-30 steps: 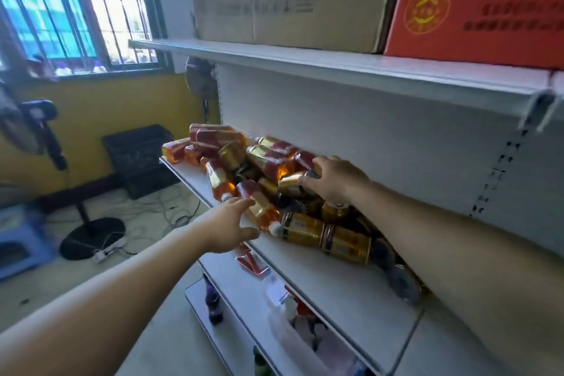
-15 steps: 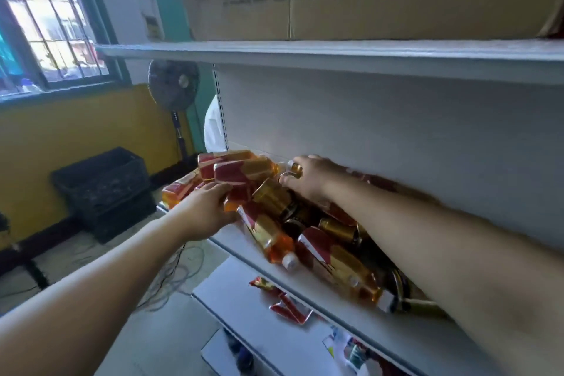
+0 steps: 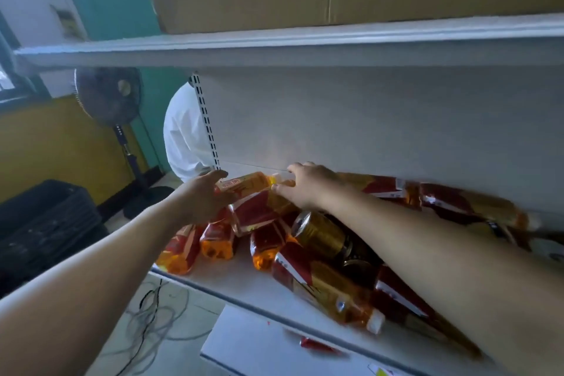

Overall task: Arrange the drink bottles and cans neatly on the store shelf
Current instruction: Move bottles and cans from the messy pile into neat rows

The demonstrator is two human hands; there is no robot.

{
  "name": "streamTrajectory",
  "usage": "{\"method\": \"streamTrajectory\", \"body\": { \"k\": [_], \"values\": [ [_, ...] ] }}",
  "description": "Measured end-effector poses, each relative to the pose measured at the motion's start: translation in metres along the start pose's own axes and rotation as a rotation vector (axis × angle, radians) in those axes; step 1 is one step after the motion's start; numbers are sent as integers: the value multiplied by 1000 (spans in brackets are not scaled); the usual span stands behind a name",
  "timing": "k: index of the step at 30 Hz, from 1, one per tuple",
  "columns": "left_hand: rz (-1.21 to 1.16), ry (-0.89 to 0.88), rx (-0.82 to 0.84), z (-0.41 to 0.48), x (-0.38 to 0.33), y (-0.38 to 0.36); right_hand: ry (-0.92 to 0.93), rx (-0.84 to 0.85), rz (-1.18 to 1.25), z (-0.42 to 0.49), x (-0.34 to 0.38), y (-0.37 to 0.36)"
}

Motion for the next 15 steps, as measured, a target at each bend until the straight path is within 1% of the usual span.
{"method": "streamTrajectory", "body": {
  "k": [2, 5, 8, 11, 15],
  "values": [
    [-14, -22, 51, 24, 7, -9, -59, 4, -30, 10, -1, -5],
    [69, -71, 137, 44, -3, -19, -166, 10, -78, 15, -8, -7],
    [115, -160, 191, 65, -9, -24, -291, 23, -127, 8, -14, -7],
    [69, -220, 245, 82, -7, -28, -397, 46, -204, 5, -9, -9],
    [23, -266, 302, 90, 1, -32, -580, 98, -175, 1, -2, -18]
  ]
}}
Point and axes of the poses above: each hand's wrist, its own z-axis towards the middle knuckle, its own y-axis out of the back of the hand, x = y × z, the point moved 10 cm from there along z, towards the middle knuckle, and after that the axes turned 6 degrees about -y, right-handed, at the moved point
